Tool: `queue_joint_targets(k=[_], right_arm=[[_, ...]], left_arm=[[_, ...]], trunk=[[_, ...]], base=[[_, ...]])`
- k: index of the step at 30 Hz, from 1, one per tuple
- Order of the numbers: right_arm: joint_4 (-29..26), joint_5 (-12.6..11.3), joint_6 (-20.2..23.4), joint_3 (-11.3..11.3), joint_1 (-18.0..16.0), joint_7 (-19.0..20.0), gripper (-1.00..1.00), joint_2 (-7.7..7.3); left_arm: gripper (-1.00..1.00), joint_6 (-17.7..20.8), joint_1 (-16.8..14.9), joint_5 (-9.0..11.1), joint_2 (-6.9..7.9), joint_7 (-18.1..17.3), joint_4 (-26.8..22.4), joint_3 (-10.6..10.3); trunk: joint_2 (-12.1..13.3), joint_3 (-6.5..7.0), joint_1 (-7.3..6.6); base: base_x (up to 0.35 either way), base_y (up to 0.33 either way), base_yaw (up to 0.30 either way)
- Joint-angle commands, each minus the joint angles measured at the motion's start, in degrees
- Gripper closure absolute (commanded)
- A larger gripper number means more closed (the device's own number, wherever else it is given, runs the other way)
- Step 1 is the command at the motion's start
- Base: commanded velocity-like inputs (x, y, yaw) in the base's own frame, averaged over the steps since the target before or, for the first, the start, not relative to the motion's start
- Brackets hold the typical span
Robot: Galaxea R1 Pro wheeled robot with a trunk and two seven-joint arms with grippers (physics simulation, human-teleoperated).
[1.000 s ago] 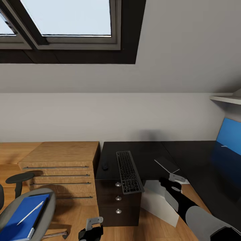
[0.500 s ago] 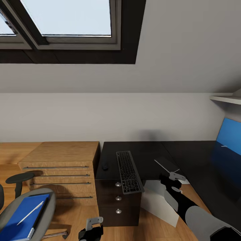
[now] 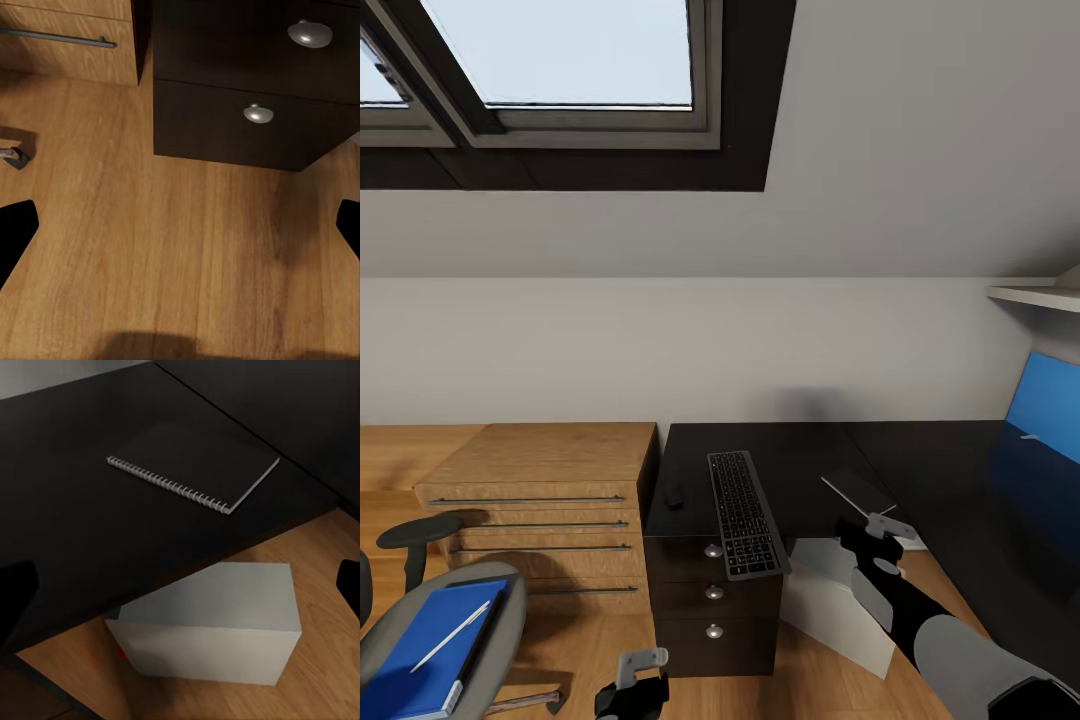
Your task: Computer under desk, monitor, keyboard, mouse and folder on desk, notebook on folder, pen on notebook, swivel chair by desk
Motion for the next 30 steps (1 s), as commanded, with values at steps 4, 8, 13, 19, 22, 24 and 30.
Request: queue_joint_targets(k=[4,8,13,19,22,24,30], right_arm=[[-0.1,-0.6,-0.3,0.5,0.0,-0.4,-1.0,0.0],[-0.1,-0.6,-0.3,0.6,0.0,-0.4,-1.0,0.01],[-0.1,-0.6,-0.3,0.6,0.0,-0.5,-1.0,0.02],[-0.1,-0.6,-0.3,0.5,0.0,-0.4,-1.0,-0.02],[-0.1,-0.6,-0.3,0.5,0.0,-0.4,-1.0,-0.05],[-0.1,-0.6,-0.3,0.5,0.0,-0.3,-1.0,-0.06],[-0.1,-0.6,-0.7,0.5,0.0,-0.3,-1.0,-0.07]], left_arm=[[-1.0,-0.2,-0.1,0.3,-0.01,0.4,-0.1,-0.5],[-1.0,-0.2,-0.1,0.3,-0.01,0.4,-0.1,-0.6],[-1.0,-0.2,-0.1,0.3,-0.06,0.4,-0.1,-0.6],[-1.0,-0.3,-0.1,0.2,-0.09,0.4,-0.1,-0.6],[-1.0,-0.3,-0.1,0.2,-0.09,0.3,-0.1,-0.6],[-1.0,-0.3,-0.1,0.2,-0.1,0.3,-0.1,-0.6],[-1.0,-0.3,-0.1,0.2,-0.02,0.3,-0.1,-0.6]], trunk=[[-0.1,-0.08,0.01],[-0.1,-0.08,0.01],[-0.1,-0.08,0.01],[-0.1,-0.08,0.01],[-0.1,-0.08,0.01],[-0.1,-0.08,0.01],[-0.1,-0.08,0.01]], base=[[0.0,0.0,0.001],[0.0,0.0,0.071],[0.0,-0.168,0.208],[0.0,-0.271,0.191],[0.0,-0.11,0.061],[0.0,-0.05,0.027],[0.0,-0.015,0.008]])
